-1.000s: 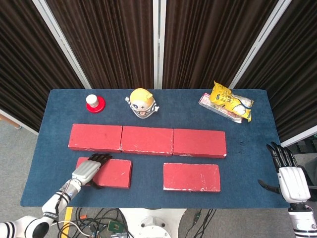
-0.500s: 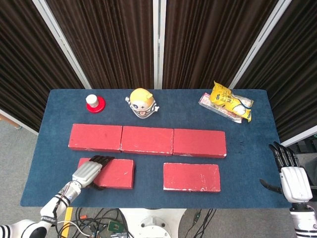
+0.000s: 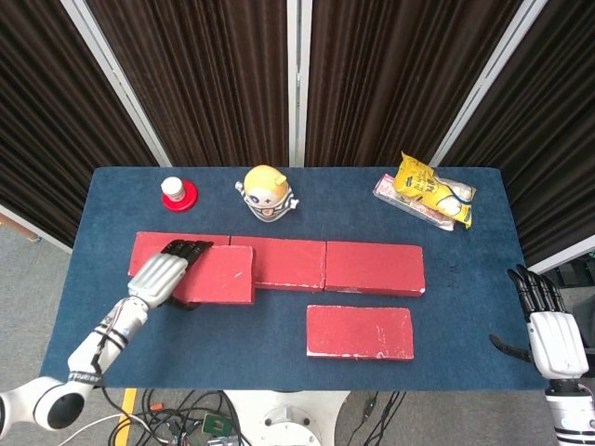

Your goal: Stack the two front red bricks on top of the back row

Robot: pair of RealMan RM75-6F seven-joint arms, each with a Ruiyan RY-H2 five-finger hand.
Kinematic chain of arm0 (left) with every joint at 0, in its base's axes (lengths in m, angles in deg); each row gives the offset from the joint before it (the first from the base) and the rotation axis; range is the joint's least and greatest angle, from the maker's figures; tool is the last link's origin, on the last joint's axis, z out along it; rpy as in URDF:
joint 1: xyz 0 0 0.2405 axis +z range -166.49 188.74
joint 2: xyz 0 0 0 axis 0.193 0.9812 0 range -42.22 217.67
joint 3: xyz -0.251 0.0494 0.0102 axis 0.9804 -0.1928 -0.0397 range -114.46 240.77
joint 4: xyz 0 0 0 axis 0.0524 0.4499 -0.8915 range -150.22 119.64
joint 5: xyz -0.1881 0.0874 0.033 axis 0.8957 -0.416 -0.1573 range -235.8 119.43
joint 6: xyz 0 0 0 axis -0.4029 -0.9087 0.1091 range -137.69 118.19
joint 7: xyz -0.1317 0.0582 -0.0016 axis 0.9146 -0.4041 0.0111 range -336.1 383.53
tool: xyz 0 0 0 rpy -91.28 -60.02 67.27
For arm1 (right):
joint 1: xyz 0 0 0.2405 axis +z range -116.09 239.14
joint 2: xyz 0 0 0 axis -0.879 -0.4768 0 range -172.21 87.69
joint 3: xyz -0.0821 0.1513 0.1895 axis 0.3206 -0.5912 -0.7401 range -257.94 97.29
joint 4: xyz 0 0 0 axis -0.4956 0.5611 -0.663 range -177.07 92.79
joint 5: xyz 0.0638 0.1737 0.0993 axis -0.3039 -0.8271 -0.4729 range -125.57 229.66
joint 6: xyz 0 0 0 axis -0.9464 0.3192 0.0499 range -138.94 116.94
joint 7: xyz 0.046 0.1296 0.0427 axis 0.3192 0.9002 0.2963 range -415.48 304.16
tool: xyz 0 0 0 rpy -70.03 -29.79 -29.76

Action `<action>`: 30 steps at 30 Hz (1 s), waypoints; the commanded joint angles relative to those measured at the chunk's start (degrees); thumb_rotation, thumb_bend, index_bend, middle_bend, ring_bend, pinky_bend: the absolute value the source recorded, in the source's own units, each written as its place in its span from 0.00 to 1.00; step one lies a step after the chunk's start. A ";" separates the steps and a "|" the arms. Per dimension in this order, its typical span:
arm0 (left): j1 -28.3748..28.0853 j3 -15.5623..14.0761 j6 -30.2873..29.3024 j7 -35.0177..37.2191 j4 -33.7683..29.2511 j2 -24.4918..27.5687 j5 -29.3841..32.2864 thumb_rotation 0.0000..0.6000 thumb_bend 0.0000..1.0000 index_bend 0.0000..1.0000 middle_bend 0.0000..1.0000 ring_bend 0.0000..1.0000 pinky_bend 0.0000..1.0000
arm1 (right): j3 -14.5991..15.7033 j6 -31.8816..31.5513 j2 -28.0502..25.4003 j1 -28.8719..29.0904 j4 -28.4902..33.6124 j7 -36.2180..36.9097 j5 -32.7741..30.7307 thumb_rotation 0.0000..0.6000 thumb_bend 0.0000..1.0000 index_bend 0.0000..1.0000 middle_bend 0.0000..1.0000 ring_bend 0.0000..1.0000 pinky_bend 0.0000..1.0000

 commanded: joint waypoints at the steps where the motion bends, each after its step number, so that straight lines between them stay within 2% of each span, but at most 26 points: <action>1: -4.35 2.23 3.22 -0.85 5.26 -4.81 4.11 1.00 0.23 0.00 0.11 0.13 0.10 | -0.09 0.04 0.28 0.07 -0.15 0.01 -0.05 1.00 0.00 0.00 0.00 0.00 0.00; 4: -6.59 2.61 4.86 -1.39 9.05 -7.67 6.59 1.00 0.23 0.00 0.10 0.13 0.10 | -0.01 0.09 0.32 0.07 -0.19 -0.07 0.04 1.00 0.00 0.00 0.00 0.00 0.00; 6: -8.03 2.57 6.80 -1.37 11.25 -8.48 7.72 1.00 0.23 0.00 0.10 0.13 0.10 | -0.04 0.01 0.25 0.03 -0.19 -0.01 0.00 1.00 0.00 0.00 0.00 0.00 0.00; 12: -10.01 2.17 7.84 -1.77 15.48 -10.44 9.92 1.00 0.23 0.00 0.10 0.13 0.10 | -0.10 0.42 0.21 0.00 -0.59 0.50 -0.63 1.00 0.00 0.00 0.00 0.00 0.00; 17: -10.97 0.66 7.54 -3.22 17.97 -11.92 8.16 1.00 0.23 0.00 0.10 0.13 0.10 | -0.11 0.73 0.14 -0.05 -0.79 0.78 -1.07 1.00 0.00 0.00 0.00 0.00 0.00; 30: -12.12 0.78 11.05 4.10 23.09 -13.55 5.45 1.00 0.23 0.00 0.10 0.13 0.10 | -0.28 1.78 0.95 0.05 -1.57 -0.03 -2.39 1.00 0.00 0.00 0.00 0.00 0.00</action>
